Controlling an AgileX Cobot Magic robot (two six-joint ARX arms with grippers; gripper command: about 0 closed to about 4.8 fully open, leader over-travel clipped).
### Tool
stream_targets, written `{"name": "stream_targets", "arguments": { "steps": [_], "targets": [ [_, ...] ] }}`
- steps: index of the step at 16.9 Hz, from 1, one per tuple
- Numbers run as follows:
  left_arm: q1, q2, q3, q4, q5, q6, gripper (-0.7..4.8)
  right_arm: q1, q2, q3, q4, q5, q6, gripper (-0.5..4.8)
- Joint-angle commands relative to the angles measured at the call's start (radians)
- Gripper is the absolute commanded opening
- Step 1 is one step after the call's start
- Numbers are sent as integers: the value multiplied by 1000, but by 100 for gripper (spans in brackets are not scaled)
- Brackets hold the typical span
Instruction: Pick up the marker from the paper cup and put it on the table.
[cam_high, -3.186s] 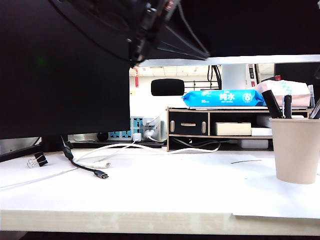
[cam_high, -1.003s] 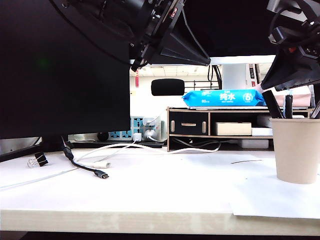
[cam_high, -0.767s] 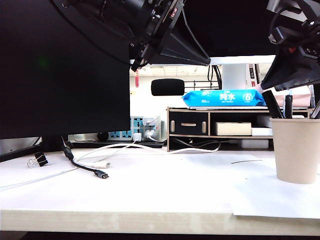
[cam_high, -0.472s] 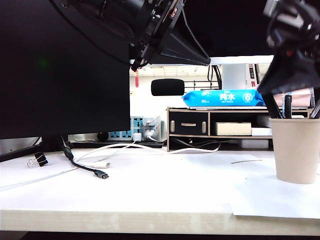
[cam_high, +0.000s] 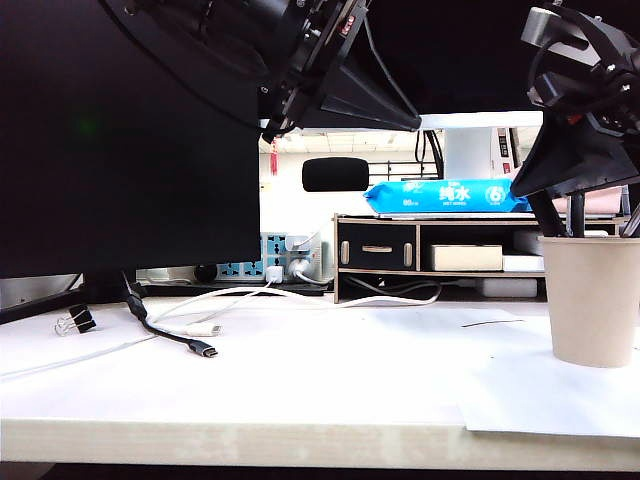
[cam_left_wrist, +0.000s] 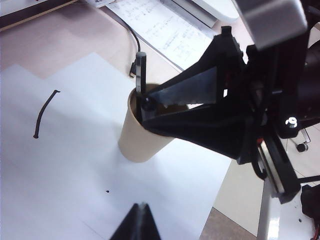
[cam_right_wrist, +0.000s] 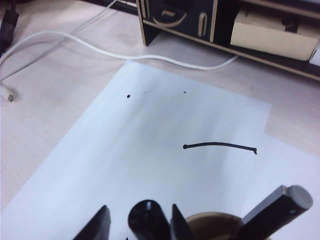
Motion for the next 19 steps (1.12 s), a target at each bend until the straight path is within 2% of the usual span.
{"name": "stream_targets", "arguments": {
  "steps": [1, 7, 10, 19],
  "targets": [
    [0, -4, 3, 13, 1, 1, -5, 0, -2, 5, 17, -2, -3, 105],
    [0, -4, 3, 13, 1, 1, -5, 0, -2, 5, 14, -1, -3, 103],
    [0, -4, 3, 13, 0, 2, -5, 0, -2, 5, 15, -1, -3, 54],
    [1, -4, 3, 13, 0, 2, -5, 0, -2, 10, 39, 22, -3, 52]
  ]
}}
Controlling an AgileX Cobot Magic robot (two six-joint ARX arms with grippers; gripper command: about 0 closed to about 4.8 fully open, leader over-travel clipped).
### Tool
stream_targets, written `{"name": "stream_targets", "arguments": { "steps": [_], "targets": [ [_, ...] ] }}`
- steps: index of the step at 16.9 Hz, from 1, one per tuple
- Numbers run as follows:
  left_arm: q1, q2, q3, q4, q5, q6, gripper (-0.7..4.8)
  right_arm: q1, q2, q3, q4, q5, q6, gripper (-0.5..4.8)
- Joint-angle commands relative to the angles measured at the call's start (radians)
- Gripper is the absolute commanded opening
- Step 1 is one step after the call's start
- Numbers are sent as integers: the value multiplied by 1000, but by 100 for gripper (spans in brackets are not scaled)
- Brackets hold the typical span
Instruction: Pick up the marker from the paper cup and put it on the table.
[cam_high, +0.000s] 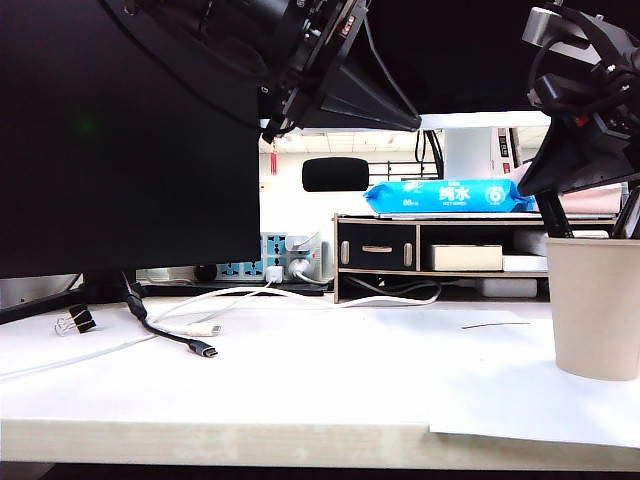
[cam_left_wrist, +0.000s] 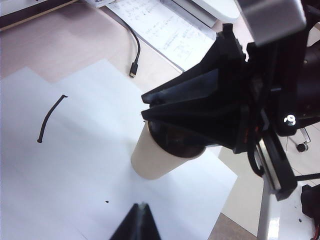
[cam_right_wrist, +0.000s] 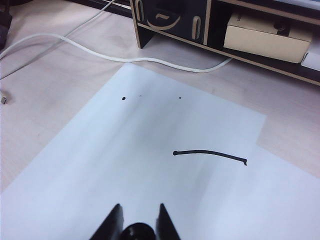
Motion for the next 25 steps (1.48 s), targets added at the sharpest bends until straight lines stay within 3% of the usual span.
{"name": "stream_targets", "arguments": {
  "steps": [1, 12, 25],
  "targets": [
    [1, -4, 3, 13, 0, 1, -5, 1, -2, 16, 37, 3, 0, 52],
    [1, -4, 3, 6, 0, 1, -5, 1, -2, 179, -17, 2, 0, 53],
    [1, -4, 3, 4, -29, 1, -5, 1, -87, 197, 8, -6, 17, 53]
  ]
}}
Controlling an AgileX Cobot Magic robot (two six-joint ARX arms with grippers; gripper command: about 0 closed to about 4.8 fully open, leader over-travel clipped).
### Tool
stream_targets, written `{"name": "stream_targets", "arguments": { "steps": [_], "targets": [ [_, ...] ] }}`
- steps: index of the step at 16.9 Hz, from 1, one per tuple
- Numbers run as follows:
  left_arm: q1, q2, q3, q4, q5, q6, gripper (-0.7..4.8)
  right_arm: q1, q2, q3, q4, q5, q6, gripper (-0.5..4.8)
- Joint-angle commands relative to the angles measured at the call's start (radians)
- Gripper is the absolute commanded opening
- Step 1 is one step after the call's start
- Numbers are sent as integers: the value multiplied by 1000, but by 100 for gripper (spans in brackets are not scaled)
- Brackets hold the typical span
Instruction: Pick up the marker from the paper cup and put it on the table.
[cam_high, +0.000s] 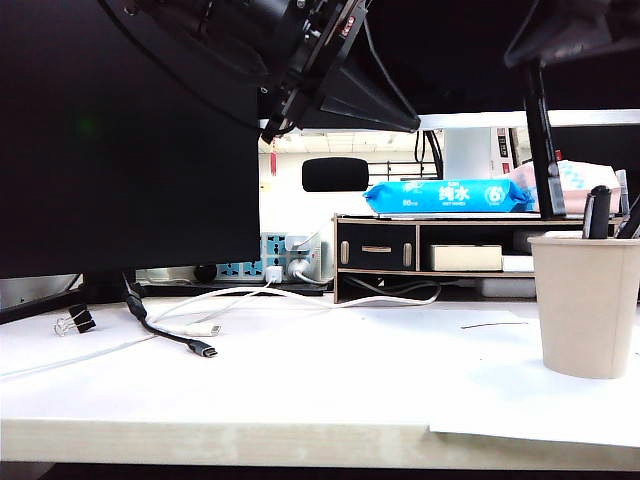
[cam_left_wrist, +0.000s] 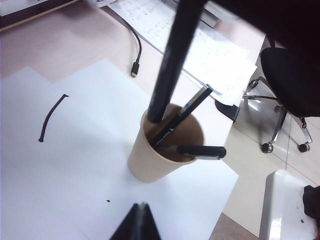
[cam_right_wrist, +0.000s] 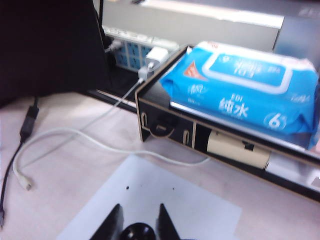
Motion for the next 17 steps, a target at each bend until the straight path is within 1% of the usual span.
{"name": "stream_targets", "arguments": {
  "steps": [1, 2, 3, 5, 7, 8, 10, 13, 15, 16, 17],
  "targets": [
    [2, -6, 4, 3, -47, 1, -5, 0, -6, 8, 46, -24, 32, 53],
    [3, -7, 4, -5, -84, 2, -5, 0, -3, 8, 65, -50, 50, 53],
    [10, -14, 4, -22, -113, 2, -5, 0, 0, 8, 83, -55, 63, 53],
    [26, -29, 4, -56, -143, 5, -5, 1, 12, 8, 115, -77, 91, 53],
    [71, -71, 4, -89, -150, 26, -5, 13, 41, 8, 159, -115, 118, 53],
    [84, -87, 3, -93, -149, 27, -5, 28, 51, 8, 171, -114, 132, 53],
    [130, -149, 3, -104, -149, 27, -5, 103, 88, 8, 216, -107, 132, 52],
    [166, -214, 2, -147, -149, 33, -5, 201, 171, 9, 282, -78, 135, 52],
    [167, -238, 2, -189, -153, 59, -5, 232, 231, 28, 279, -77, 135, 53],
    [167, -254, 2, -215, -171, 72, -5, 248, 279, 47, 279, -76, 133, 53],
    [167, -264, 2, -233, -175, 72, -5, 262, 332, 74, 283, -73, 133, 53]
  ]
}}
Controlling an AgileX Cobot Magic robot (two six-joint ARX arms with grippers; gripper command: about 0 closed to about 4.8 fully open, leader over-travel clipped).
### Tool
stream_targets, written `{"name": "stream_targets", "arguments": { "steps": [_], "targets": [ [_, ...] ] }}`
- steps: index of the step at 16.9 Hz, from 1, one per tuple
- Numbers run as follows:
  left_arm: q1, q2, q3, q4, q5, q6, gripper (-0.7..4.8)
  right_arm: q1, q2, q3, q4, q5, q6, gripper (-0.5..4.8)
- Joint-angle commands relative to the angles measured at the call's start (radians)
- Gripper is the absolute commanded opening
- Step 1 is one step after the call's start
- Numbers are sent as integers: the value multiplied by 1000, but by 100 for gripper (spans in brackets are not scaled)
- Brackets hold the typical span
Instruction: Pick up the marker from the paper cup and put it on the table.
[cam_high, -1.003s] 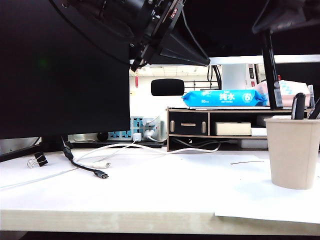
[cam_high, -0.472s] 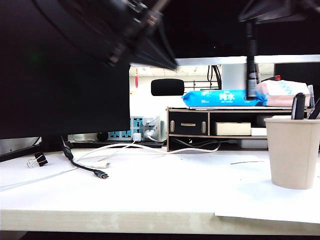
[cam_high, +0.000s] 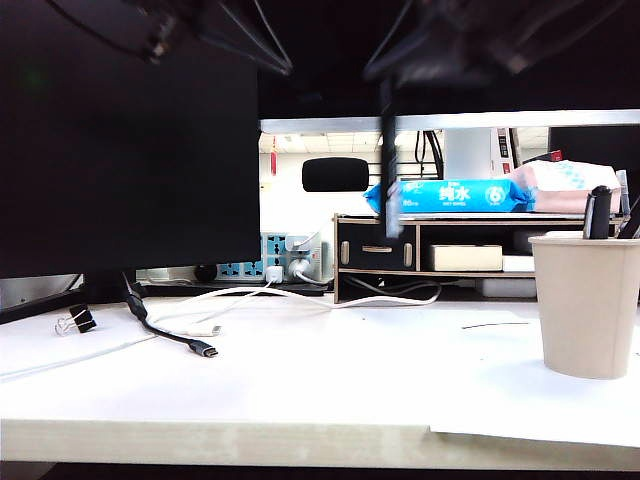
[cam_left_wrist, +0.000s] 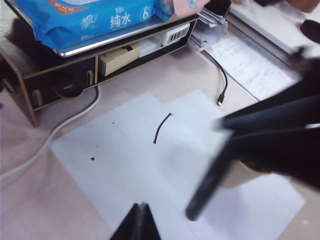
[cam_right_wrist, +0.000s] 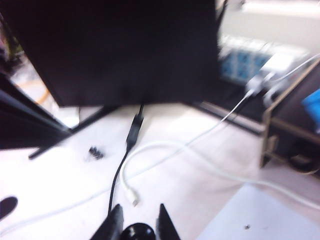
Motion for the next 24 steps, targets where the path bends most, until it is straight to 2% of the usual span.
{"name": "stream_targets", "arguments": {
  "steps": [1, 6, 11, 19, 22, 24],
  "targets": [
    [-2, -27, 2, -54, -17, 18, -5, 22, 120, 75, 16, 5, 2, 53],
    [-2, -51, 2, -95, -31, 13, -5, 21, 288, 185, -11, 0, -9, 53],
    [-2, -51, 2, -122, -31, 10, -5, 19, 421, 190, 15, 43, -28, 53],
    [-2, -56, 2, -143, -31, 11, -5, 15, 454, 200, 84, 85, -30, 54],
    [-3, -56, 2, -157, -31, 14, -5, 15, 453, 254, 28, 79, -21, 54],
    [-3, -56, 2, -157, -31, 15, -5, 13, 453, 309, -37, 33, -1, 54]
  ]
}}
